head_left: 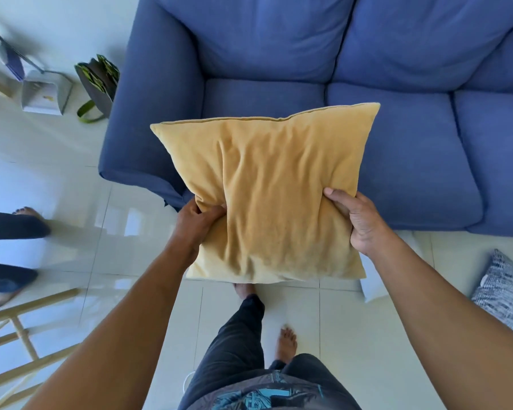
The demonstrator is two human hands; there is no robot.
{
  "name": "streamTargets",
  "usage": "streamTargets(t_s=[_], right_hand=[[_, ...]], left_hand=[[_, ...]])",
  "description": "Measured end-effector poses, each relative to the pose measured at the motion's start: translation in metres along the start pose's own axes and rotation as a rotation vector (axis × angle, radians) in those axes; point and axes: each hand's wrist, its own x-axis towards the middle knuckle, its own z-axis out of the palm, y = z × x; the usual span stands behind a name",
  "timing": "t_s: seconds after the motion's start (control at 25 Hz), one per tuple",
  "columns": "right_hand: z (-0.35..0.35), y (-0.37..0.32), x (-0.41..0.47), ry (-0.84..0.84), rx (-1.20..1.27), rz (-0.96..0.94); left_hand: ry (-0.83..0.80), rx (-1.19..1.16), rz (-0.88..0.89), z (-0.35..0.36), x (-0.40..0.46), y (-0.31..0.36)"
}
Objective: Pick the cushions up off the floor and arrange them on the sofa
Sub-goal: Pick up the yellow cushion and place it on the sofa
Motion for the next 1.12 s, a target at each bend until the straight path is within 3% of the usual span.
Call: streamTargets(t_s=[0.48,1.12], right_hand=[[0.057,-0.103,0.084,0.015,0.063,-0.07],[0.105,-0.242,0.309,-0.027,-0.061,-0.022]], left_hand=[[-0.113,0.001,0.036,-0.009,0.116,0.127],[-0.028,0.0,-0.029,0.035,0.338,0.263]])
